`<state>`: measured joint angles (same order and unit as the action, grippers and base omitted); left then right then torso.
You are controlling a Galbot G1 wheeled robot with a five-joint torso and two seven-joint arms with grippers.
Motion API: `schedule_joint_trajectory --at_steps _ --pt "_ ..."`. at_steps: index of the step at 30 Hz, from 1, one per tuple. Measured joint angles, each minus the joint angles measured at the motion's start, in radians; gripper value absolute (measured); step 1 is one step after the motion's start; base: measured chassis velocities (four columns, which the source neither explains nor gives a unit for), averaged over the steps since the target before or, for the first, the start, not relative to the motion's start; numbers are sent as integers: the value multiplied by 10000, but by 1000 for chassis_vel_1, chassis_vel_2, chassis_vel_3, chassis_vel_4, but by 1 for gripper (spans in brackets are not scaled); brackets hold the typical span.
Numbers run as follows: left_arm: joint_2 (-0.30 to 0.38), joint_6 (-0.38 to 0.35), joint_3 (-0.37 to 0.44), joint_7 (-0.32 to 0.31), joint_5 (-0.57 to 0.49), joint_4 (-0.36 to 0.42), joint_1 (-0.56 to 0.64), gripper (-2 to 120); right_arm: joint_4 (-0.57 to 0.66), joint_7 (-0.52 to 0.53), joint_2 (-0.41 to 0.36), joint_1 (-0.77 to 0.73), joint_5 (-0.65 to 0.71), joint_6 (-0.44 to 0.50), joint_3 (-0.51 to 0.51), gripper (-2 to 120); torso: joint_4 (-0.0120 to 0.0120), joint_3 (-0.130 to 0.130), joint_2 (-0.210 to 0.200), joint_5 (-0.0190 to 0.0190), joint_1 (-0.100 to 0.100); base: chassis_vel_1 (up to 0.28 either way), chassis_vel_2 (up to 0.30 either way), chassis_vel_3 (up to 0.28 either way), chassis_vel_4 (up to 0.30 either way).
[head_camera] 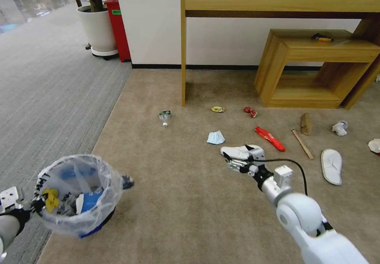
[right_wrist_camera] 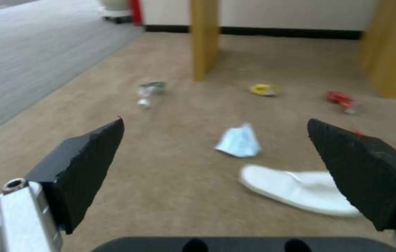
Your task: Pick up the trash bin and place the garbage on the floor into it.
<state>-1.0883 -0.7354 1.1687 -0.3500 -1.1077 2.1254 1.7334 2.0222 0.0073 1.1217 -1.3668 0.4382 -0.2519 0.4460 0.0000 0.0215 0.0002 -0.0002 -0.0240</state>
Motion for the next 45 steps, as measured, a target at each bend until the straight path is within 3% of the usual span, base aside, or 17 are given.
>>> schedule_joint_trajectory --at_steps 6,22,45 --pt "-243 0 -329 155 272 336 -6 0 332 -421 1113 -1020 -562 276 1561 100 -3 0 0 -3 1 0 0 0 0" --pt "-325 0 -709 130 375 449 -154 0 1027 -656 1917 -2021 -674 456 2591 100 -1 1 -1 0 0 -14 15 13 -14" --pt "-321 -1 -1103 208 447 402 -374 0 725 -643 2043 -1854 -861 408 2303 100 -1 2 -3 -1 -3 -111 107 111 -111"
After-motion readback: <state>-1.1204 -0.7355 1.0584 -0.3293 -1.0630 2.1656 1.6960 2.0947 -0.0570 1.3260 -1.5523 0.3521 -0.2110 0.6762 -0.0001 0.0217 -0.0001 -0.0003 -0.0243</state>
